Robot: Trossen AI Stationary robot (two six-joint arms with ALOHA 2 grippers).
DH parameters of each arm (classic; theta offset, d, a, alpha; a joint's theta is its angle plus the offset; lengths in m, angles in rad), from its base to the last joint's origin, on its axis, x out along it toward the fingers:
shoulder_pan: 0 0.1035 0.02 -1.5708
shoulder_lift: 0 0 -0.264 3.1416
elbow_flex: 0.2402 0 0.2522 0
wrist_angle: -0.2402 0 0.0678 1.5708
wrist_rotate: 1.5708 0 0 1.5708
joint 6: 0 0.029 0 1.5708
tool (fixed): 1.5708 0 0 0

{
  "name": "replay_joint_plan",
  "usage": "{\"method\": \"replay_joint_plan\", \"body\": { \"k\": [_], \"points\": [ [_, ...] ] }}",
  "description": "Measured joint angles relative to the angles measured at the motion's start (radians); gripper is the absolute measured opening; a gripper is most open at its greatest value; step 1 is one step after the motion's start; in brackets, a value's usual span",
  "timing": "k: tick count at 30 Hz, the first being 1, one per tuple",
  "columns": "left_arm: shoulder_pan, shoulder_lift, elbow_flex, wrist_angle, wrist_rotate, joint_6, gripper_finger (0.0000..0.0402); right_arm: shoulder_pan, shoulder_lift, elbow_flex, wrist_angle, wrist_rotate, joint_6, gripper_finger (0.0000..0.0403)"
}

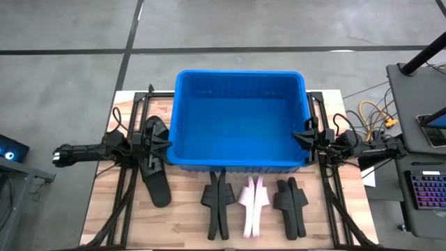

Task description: Pick and place slides into bin

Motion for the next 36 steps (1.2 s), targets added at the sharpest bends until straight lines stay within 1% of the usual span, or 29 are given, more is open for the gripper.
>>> {"method": "replay_joint_plan", "body": {
  "k": [25, 26, 28, 30, 36],
  "points": [
    [0.0, 0.0, 0.0, 0.0, 0.0, 0.0, 0.0, 0.0, 0.0, 0.0, 0.0, 0.0, 0.0, 0.0009],
    [0.0, 0.0, 0.0, 0.0, -0.004, 0.001, 0.0, 0.0, 0.0, 0.0, 0.0, 0.0, 0.0, 0.0009],
    [0.001, 0.0, 0.0, 0.0, -0.069, 0.003, 0.0, 0.0, 0.0, 0.0, 0.0, 0.0, 0.004, 0.0009],
    [0.001, 0.0, 0.0, 0.0, -0.093, 0.003, 0.0, 0.0, 0.0, 0.0, 0.002, 0.0, 0.034, 0.0009],
    [0.001, 0.006, 0.0, -0.001, -0.089, 0.003, 0.0, 0.0, 0.0, 0.0, 0.003, 0.0, 0.132, 0.0009]
  ]
}}
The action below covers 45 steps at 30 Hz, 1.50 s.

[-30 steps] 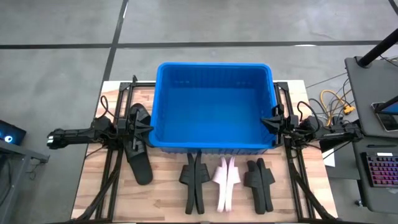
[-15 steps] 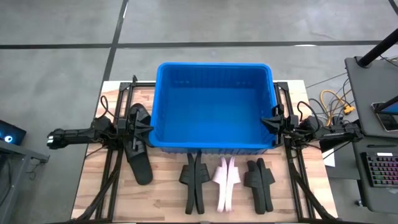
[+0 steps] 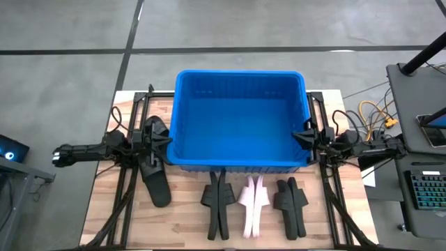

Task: Pick and place slides into bin
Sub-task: Put the black slides into the blue bin

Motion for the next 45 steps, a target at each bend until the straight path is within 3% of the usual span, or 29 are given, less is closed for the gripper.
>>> {"method": "replay_joint_plan", "body": {
  "k": [10, 16, 20, 25, 29, 36, 42, 45],
  "points": [
    [0.0, 0.004, 0.0, 0.041, -0.002, -0.049, 0.0, 0.0, 0.0, 0.0, 0.082, 0.01, 0.132, 0.0009],
    [0.0, 0.016, 0.0, 0.332, -0.076, -0.233, 0.0, -0.001, 0.0, 0.0, 0.246, 0.133, 0.327, 0.0009],
    [0.0, 0.026, 0.0, 0.543, -0.086, -0.265, 0.0, -0.001, 0.0, 0.0, 0.284, 0.14, 0.324, 0.0009],
    [0.0, 0.062, 0.041, 0.563, -0.1, -0.206, 0.0024, -0.001, 0.021, 0.04, 0.273, 0.169, 0.302, 0.0023],
    [0.0, 0.127, 0.112, 0.566, -0.09, -0.213, 0.0087, -0.001, 0.049, 0.121, 0.201, 0.172, 0.235, 0.0058],
    [0.0, 0.292, 0.306, 0.573, 0.073, -0.345, 0.0191, -0.001, 0.121, 0.317, -0.077, 0.18, 0.217, 0.0129],
    [0.0, 0.442, 0.449, 0.553, 0.056, -0.248, 0.021, -0.001, 0.212, 0.467, -0.275, 0.18, 0.177, 0.0152],
    [0.0, 0.496, 0.512, 0.42, 0.01, -0.191, 0.021, -0.001, 0.258, 0.514, -0.313, 0.18, 0.175, 0.0152]
  ]
}}
